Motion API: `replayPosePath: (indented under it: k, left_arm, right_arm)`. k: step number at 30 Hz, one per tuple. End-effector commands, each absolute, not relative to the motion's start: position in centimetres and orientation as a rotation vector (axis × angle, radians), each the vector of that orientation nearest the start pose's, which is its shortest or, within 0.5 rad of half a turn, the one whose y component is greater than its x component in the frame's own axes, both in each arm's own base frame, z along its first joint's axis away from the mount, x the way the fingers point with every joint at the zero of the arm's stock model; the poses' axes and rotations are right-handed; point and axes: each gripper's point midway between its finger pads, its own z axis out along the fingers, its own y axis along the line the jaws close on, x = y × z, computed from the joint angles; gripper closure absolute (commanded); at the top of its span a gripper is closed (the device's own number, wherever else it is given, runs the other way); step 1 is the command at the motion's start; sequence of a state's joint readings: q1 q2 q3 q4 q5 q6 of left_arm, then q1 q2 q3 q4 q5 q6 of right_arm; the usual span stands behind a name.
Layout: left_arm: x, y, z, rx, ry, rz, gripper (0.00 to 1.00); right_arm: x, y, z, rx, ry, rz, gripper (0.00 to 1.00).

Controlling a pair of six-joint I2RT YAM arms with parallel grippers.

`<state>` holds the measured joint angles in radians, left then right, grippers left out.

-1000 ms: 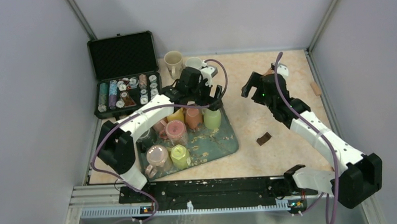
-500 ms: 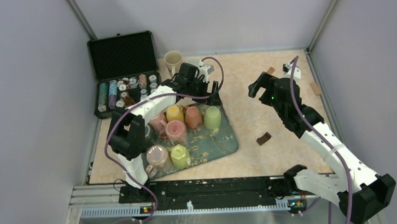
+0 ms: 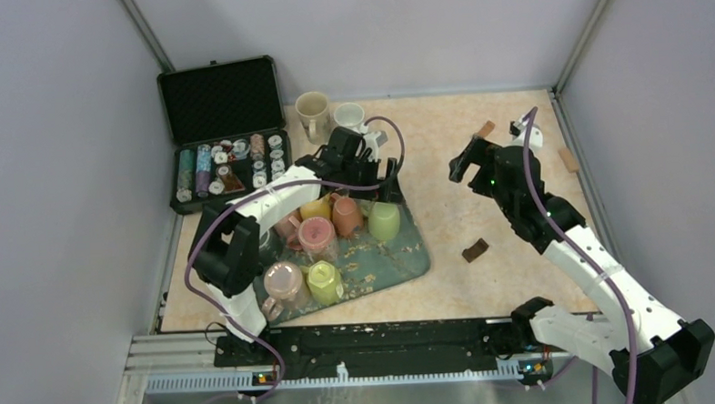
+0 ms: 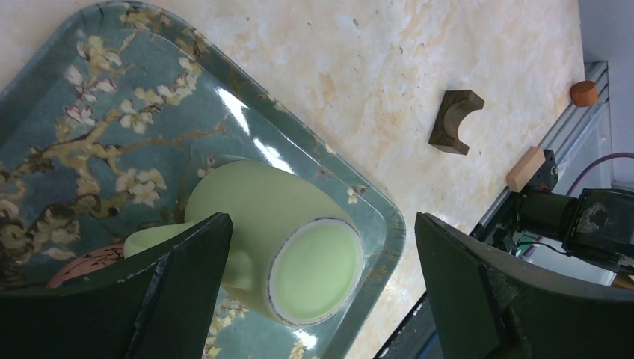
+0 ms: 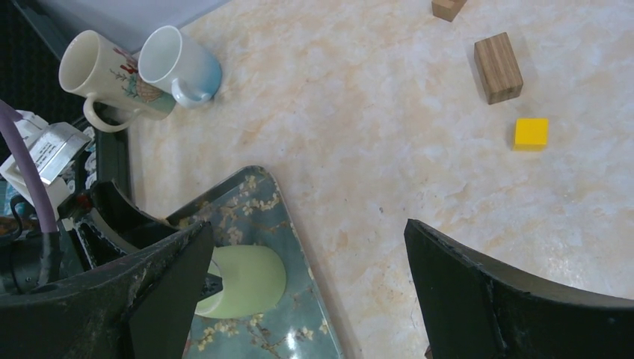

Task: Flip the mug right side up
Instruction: Move the cup to the tray.

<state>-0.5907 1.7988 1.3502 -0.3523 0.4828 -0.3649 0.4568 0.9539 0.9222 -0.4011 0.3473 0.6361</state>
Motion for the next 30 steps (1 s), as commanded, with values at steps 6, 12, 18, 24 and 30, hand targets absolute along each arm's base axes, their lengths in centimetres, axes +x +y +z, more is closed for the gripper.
replayPosePath:
  k: [6, 12, 18, 24, 30]
  left_arm:
    - [29.8, -34.3, 15.7, 0.481, 2.407, -1.049, 0.02]
    - [28.3, -34.8, 15.3, 0.479, 2.427, -1.048, 0.02]
    - [27.0, -34.8, 15.7, 0.474, 2.430, -1.053, 0.02]
    - [25.2, -34.0, 15.6, 0.485, 2.442, -1.064, 0.01]
    - [23.4, -33.5, 15.7, 0.553, 2.438, -1.092, 0.02]
  right_arm:
    - [30.2, 10.4, 24.9, 0.397, 1.930, 0.359, 0.01]
    - [30.0, 10.4, 24.8, 0.392, 1.933, 0.364, 0.01]
    - [29.8, 10.5, 24.4, 0.392, 1.942, 0.367, 0.01]
    - [29.3, 10.5, 23.9, 0.384, 1.967, 0.366, 0.01]
    - [29.0, 10.8, 23.2, 0.375, 1.990, 0.381, 0.01]
